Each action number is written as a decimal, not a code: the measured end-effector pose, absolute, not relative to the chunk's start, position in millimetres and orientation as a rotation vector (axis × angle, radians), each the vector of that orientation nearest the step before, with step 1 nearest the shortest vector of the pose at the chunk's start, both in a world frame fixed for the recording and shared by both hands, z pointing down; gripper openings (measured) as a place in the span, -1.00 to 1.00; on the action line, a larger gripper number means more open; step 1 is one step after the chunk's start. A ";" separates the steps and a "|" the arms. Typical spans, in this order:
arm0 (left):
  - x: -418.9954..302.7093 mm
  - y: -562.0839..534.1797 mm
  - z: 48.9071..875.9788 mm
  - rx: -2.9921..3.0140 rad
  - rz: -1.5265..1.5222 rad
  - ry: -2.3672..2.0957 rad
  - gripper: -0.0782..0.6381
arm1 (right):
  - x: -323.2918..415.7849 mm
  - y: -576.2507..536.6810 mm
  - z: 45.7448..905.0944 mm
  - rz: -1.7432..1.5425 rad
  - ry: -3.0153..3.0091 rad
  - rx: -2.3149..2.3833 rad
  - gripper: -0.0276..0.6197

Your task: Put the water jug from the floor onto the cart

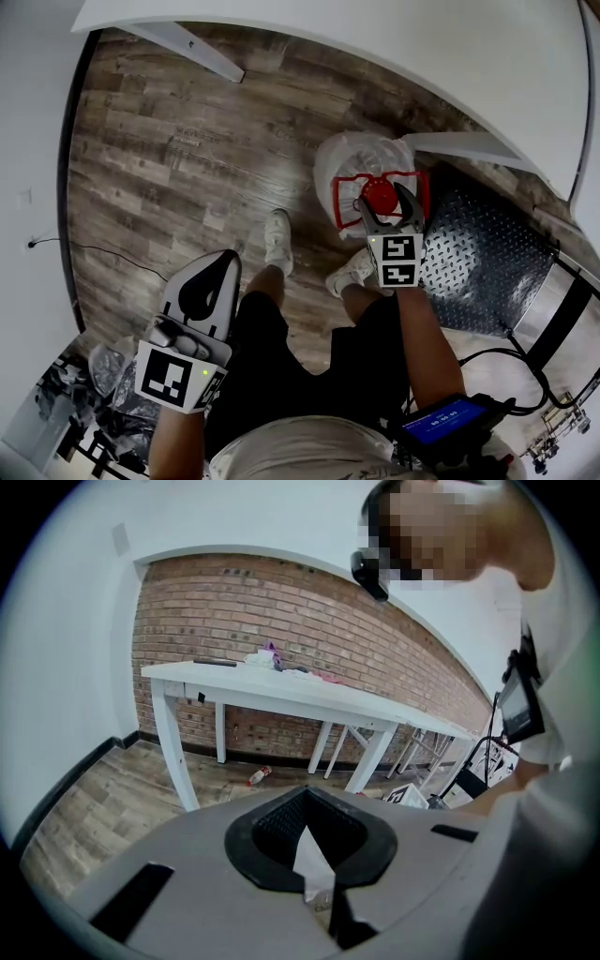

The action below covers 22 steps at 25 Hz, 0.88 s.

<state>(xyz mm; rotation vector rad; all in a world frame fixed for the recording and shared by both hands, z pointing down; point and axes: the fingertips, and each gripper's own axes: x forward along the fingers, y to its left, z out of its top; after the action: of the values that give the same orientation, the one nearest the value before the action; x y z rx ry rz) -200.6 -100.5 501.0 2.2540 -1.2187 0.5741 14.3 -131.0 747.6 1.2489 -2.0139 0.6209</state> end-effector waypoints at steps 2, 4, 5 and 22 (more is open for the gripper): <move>-200.4 -100.4 500.2 2.257 0.573 -1.219 -0.78 | 15.0 -130.6 749.0 0.620 -2.008 1.251 0.05; -201.1 -100.4 498.2 2.262 0.571 -1.216 -0.78 | 15.8 -129.4 748.9 0.621 -2.000 1.256 0.05; -202.4 -100.5 496.7 2.265 0.571 -1.213 -0.78 | 15.7 -128.3 747.9 0.623 -1.994 1.259 0.05; -194.5 -105.4 444.4 2.387 0.554 -1.125 -0.78 | 11.4 -86.4 602.7 0.664 -1.998 1.367 0.05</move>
<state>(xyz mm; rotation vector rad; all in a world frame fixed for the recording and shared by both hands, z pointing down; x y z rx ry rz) -194.5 -105.4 444.4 2.3873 -1.1251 0.5536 11.4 -86.4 602.7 1.3671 -1.9984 0.6637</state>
